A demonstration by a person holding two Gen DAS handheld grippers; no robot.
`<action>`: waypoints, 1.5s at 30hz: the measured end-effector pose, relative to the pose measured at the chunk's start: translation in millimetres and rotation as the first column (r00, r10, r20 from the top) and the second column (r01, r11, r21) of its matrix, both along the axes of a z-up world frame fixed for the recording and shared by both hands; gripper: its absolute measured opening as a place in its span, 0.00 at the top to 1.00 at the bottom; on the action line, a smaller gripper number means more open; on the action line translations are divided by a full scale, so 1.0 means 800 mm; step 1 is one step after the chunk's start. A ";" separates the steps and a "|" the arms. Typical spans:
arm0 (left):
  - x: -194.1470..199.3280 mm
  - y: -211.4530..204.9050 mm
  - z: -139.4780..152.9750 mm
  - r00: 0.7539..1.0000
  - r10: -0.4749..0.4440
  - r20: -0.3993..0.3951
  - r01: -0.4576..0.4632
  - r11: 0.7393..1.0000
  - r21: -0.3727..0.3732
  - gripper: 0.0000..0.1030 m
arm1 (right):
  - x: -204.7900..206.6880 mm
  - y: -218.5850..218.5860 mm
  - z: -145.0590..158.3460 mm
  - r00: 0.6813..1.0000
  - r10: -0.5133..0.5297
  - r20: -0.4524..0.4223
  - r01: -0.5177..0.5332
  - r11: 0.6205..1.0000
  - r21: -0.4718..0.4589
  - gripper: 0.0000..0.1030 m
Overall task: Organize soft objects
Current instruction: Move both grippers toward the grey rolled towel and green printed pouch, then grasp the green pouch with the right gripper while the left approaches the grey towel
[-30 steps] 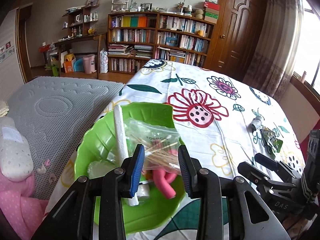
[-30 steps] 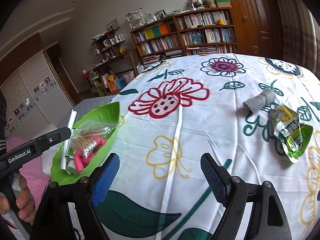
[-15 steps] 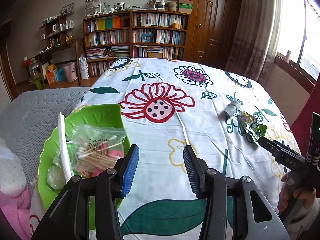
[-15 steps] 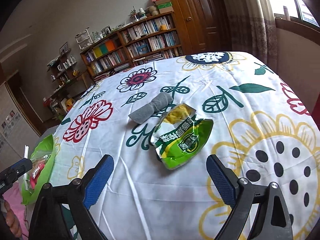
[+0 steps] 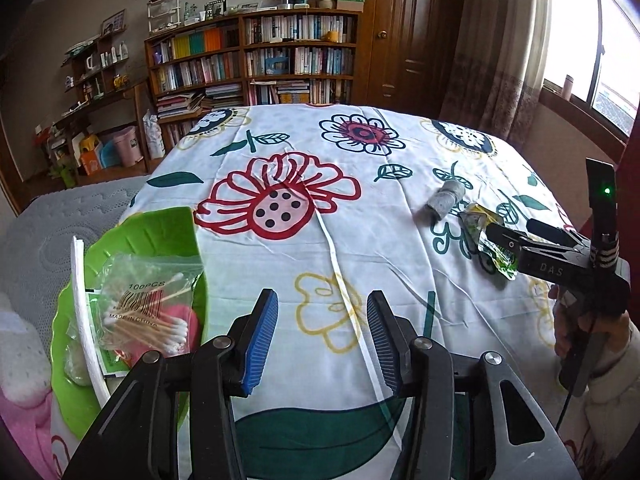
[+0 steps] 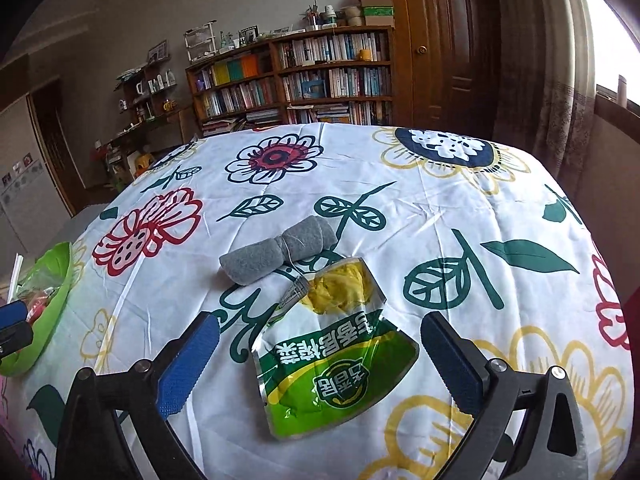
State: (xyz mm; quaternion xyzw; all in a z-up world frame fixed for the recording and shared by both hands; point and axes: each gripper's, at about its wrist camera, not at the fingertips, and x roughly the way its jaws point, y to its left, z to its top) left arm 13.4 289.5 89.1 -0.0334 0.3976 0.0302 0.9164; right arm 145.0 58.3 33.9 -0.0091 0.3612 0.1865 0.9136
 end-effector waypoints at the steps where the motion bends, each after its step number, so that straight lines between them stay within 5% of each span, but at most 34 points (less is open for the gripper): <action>1: 0.002 -0.002 -0.001 1.000 -0.003 -0.003 0.003 1.000 0.003 0.54 | 0.005 0.001 -0.003 1.000 0.003 -0.011 -0.003 1.000 -0.011 0.00; 10: 0.020 -0.010 -0.008 1.000 -0.016 -0.023 0.016 1.000 0.013 0.53 | 0.028 0.002 -0.025 0.990 0.072 -0.119 -0.074 0.997 -0.017 0.00; 17: 0.029 -0.016 -0.012 0.999 -0.026 -0.033 0.026 0.999 0.020 0.53 | 0.027 0.010 -0.028 0.990 0.078 -0.117 -0.088 0.992 -0.087 0.02; 24: 0.035 -0.025 -0.011 0.999 -0.036 -0.032 0.037 0.999 0.024 0.53 | 0.024 0.009 -0.025 0.995 0.039 -0.089 -0.050 0.990 -0.131 0.21; 29: 0.037 -0.031 -0.008 0.999 -0.045 -0.029 0.046 0.998 0.032 0.53 | 0.020 0.004 -0.022 0.997 0.026 -0.079 -0.035 0.992 -0.121 0.26; 45: 0.055 -0.061 -0.005 0.997 -0.077 -0.029 0.078 0.995 0.054 0.53 | -0.007 -0.046 -0.005 0.996 -0.018 -0.085 0.023 0.998 0.053 0.56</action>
